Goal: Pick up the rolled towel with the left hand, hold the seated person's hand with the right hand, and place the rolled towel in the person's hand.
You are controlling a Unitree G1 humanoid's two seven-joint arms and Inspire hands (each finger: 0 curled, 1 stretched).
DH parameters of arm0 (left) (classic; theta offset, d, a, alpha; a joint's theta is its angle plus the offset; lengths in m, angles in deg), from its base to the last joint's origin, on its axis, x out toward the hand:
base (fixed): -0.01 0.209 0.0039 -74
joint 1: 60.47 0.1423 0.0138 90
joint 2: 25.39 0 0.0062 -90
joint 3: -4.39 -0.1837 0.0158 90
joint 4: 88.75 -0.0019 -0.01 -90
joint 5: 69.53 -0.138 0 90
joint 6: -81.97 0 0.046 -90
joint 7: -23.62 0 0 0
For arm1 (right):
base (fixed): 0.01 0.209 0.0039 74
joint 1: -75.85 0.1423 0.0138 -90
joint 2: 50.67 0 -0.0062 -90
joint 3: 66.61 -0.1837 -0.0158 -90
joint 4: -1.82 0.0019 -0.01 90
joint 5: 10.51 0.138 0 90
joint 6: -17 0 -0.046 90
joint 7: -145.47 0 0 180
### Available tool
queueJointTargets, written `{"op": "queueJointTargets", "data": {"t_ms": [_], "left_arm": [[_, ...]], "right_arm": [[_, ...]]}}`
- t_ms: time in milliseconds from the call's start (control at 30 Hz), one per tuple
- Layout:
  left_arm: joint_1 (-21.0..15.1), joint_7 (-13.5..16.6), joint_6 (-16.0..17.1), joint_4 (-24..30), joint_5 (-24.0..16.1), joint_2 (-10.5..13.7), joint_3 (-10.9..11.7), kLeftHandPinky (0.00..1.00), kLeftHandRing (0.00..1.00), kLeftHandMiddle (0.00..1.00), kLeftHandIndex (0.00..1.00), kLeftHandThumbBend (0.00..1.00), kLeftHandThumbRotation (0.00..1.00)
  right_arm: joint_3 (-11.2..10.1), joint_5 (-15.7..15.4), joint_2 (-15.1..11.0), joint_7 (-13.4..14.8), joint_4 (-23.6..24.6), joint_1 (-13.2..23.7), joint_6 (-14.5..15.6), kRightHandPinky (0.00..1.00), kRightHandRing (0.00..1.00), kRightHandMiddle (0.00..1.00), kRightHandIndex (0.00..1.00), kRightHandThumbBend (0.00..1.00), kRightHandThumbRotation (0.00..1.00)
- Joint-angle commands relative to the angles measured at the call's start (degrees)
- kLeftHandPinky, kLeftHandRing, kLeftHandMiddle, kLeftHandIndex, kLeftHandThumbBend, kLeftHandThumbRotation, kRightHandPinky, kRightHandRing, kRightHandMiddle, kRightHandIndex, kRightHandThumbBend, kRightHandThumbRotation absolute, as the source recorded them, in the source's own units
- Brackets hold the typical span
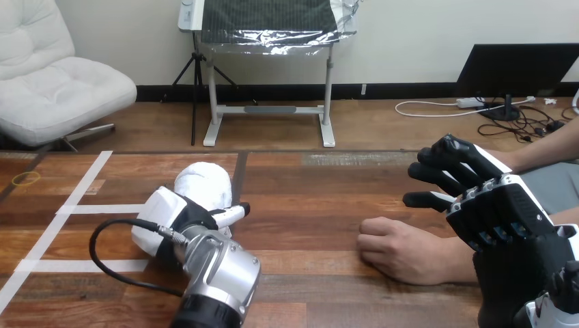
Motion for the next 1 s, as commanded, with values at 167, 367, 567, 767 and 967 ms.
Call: {"op": "queueJointTargets", "data": {"t_ms": [167,367,567,767,967], "left_arm": [[-5.5,-0.4,0.3,-4.0,-1.1,2.2,-2.0,1.00,0.98,0.97,0.92,0.91,0.39],[-6.3,0.0,0.5,-6.3,-1.3,2.7,-2.4,1.00,0.94,0.94,0.90,0.91,0.34],[-7.6,0.2,0.3,-8.9,-1.3,3.1,-2.6,0.71,0.82,0.87,0.85,0.92,0.28],[-7.7,2.8,2.4,-10.2,-0.6,3.1,-1.0,0.36,0.59,0.71,0.74,0.93,0.16],[-8.3,2.4,3.9,-12.1,0.0,4.0,-1.0,0.28,0.46,0.61,0.63,0.90,0.04]], "right_arm": [[0.3,0.8,0.3,0.2,2.5,1.9,-0.7,0.66,0.78,0.80,0.80,0.88,1.00],[0.3,0.4,0.6,0.4,2.6,1.8,-1.1,0.64,0.77,0.80,0.79,0.87,1.00],[0.4,0.3,0.5,0.5,3.0,1.6,-1.0,0.63,0.77,0.79,0.79,0.87,1.00],[0.7,1.0,0.3,0.3,3.0,1.5,-1.2,0.63,0.77,0.80,0.79,0.87,1.00],[0.6,1.0,0.4,0.4,2.9,1.3,-1.6,0.63,0.77,0.80,0.80,0.86,1.00]]}}
